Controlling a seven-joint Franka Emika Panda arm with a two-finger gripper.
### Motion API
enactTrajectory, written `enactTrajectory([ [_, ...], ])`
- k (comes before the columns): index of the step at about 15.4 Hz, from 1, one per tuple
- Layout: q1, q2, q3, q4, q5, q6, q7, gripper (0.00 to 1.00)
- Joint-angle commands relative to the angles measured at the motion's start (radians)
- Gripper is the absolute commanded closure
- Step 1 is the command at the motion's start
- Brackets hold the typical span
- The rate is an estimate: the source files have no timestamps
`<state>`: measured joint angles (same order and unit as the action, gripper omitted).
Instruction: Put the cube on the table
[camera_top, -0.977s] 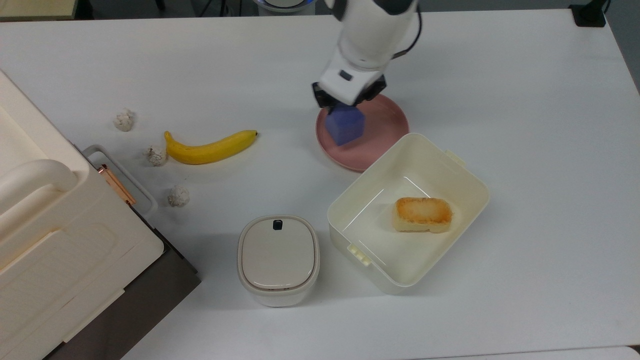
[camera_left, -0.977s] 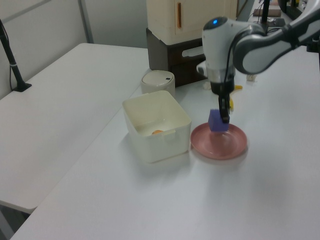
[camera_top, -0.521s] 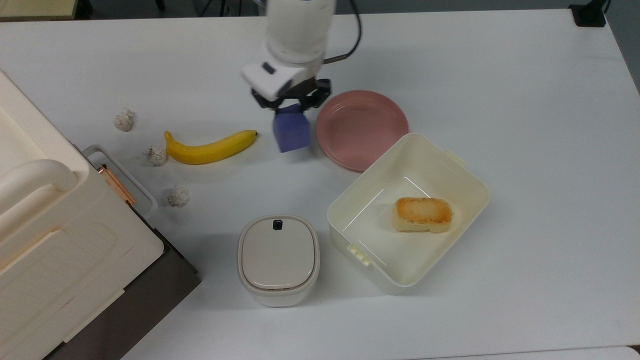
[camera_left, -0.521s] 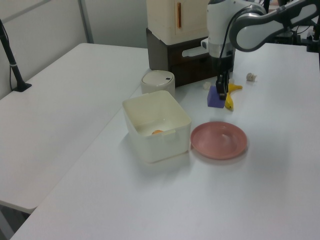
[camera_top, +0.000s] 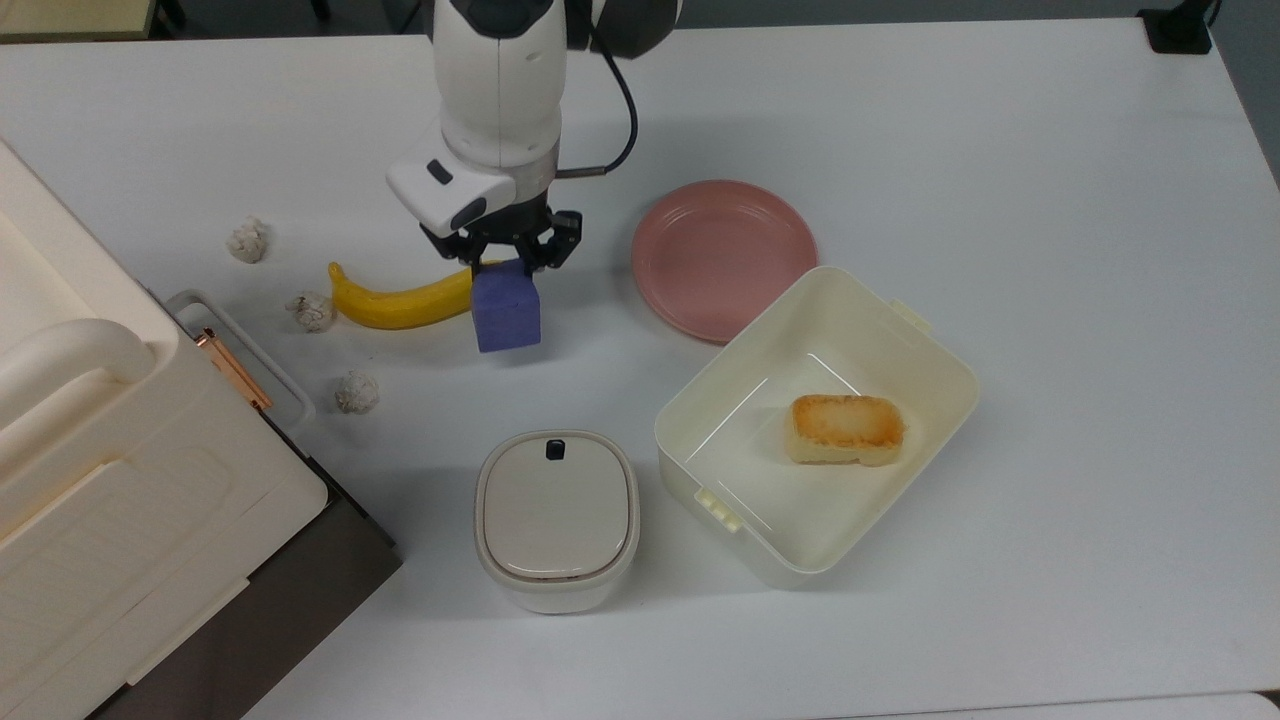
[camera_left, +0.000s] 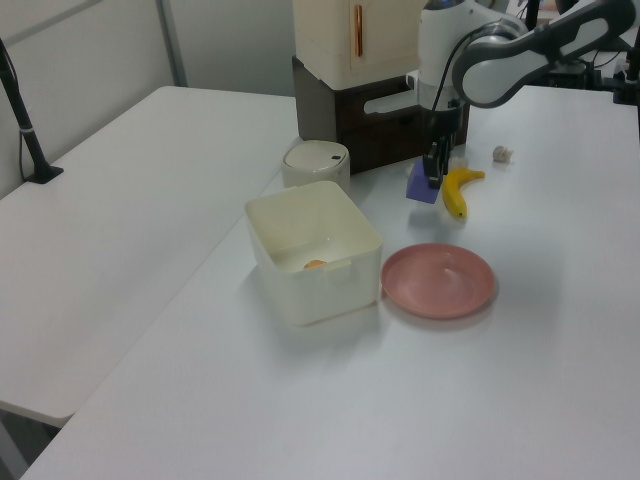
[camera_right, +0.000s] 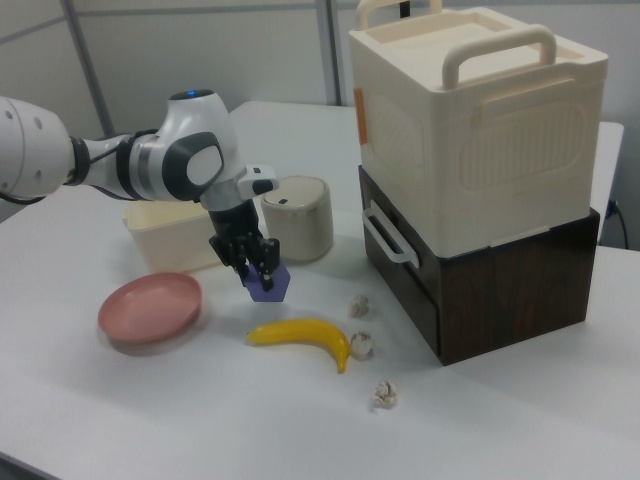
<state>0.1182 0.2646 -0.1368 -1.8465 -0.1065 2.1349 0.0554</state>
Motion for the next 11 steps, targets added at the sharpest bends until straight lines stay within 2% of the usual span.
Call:
enactTrajectory([
  [1,0.008,0.004,-0.006,-0.007,-0.021,0.034,0.006,0.37],
  [2,0.011,0.004,-0.006,-0.007,-0.021,0.033,0.006,0.29],
  [4,0.017,0.002,-0.004,-0.008,-0.021,0.027,0.008,0.03],
  [5,0.018,0.001,-0.001,-0.007,-0.019,0.025,0.008,0.0],
  [9,0.012,-0.03,0.009,-0.008,-0.018,0.016,0.006,0.0],
  [11,0.005,-0.073,0.025,-0.008,-0.016,-0.05,0.008,0.0],
])
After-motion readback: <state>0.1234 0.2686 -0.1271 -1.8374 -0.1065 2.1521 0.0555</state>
